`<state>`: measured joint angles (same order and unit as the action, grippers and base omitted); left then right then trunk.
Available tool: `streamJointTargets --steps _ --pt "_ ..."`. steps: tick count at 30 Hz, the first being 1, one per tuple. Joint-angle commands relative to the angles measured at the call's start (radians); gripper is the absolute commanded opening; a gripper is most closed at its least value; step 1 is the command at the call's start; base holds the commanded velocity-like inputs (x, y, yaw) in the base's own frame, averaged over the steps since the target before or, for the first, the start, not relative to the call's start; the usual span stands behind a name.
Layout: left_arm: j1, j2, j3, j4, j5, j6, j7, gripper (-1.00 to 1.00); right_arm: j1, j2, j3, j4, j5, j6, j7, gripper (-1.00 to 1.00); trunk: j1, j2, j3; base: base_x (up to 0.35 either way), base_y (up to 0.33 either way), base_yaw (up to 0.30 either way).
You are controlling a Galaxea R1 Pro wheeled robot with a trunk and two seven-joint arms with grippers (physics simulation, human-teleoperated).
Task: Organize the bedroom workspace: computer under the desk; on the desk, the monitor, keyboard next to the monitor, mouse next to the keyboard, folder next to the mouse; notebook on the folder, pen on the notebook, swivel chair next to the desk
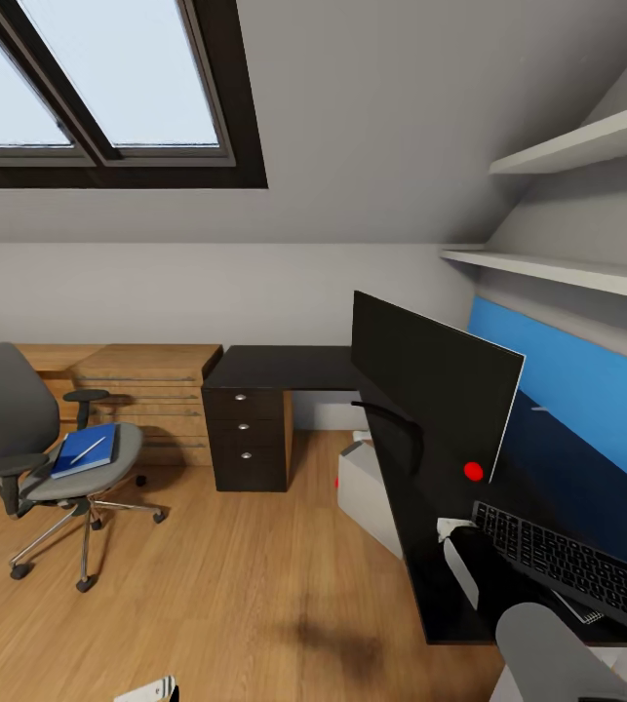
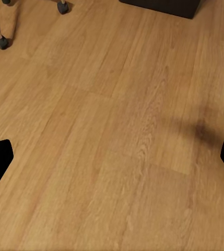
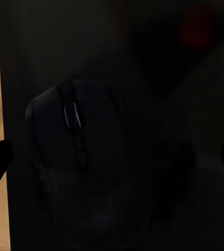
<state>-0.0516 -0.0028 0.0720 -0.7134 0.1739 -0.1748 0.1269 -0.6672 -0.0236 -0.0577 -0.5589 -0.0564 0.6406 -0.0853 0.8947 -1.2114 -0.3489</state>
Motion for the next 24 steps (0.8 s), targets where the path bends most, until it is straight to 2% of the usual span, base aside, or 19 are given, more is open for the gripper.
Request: streamJointTargets --steps 1,21,24 --pt "-0.001 0.000 0.000 0.000 0.008 -0.003 0.000 1.00 -0.001 0.000 -0.001 0.000 -0.006 0.004 -0.005 1.00 0.000 -0.001 -0.001 0.000 0.000 0.000" --pt "-0.001 0.000 0.000 0.000 0.009 -0.004 0.000 1.00 -0.005 0.002 0.000 0.011 -0.006 0.004 -0.005 1.00 0.000 -0.001 -0.001 0.000 0.000 0.000" --pt "-0.001 0.000 0.000 0.000 0.009 -0.004 0.000 1.00 -0.005 0.003 0.001 0.012 -0.006 0.004 -0.005 1.00 0.012 -0.022 -0.011 0.000 0.000 0.000"
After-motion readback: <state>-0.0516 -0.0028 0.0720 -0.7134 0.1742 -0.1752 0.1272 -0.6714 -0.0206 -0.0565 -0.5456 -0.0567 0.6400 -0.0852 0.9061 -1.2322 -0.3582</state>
